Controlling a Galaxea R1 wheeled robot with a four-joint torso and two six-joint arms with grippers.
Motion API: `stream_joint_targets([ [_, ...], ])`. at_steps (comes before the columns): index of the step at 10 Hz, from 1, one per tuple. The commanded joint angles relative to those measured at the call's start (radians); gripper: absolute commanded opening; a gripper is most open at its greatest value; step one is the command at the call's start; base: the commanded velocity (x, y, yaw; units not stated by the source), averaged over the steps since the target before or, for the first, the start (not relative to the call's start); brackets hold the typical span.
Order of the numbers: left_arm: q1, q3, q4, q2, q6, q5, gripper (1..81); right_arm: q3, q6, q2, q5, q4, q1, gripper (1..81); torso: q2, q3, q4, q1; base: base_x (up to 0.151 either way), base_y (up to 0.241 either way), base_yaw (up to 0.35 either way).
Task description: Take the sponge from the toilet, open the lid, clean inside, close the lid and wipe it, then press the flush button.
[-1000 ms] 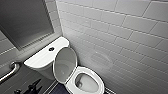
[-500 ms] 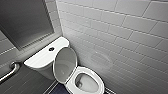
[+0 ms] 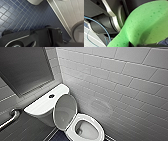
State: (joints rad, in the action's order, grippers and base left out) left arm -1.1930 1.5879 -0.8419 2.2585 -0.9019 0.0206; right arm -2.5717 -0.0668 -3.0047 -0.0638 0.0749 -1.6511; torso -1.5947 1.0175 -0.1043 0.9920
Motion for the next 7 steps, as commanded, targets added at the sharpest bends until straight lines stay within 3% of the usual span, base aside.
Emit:
stream_joint_targets([
  [1, -0.083, 0.007, -0.175, 0.087, 0.014, -0.236, 81.1, 0.012, 0.005, 0.011, 0.076, 0.032, -0.02, 1.0, 0.0, 0.0, 0.0, 0.0, 0.0, 0.0, 0.0],
  [2, -0.095, 0.044, -0.178, 0.134, 0.017, -0.312, 81.1, 0.021, 0.005, 0.017, 0.076, 0.034, -0.016, 1.0, 0.0, 0.0, 0.0, 0.0, 0.0, 0.0, 0.0],
  [7, -0.129, 0.129, -0.18, 0.216, 0.037, -0.32, 81.1, 0.041, 0.002, 0.03, 0.042, 0.029, -0.017, 1.0, 0.0, -0.001, 0.0, 0.0, 0.0, 0.0, 0.0],
])
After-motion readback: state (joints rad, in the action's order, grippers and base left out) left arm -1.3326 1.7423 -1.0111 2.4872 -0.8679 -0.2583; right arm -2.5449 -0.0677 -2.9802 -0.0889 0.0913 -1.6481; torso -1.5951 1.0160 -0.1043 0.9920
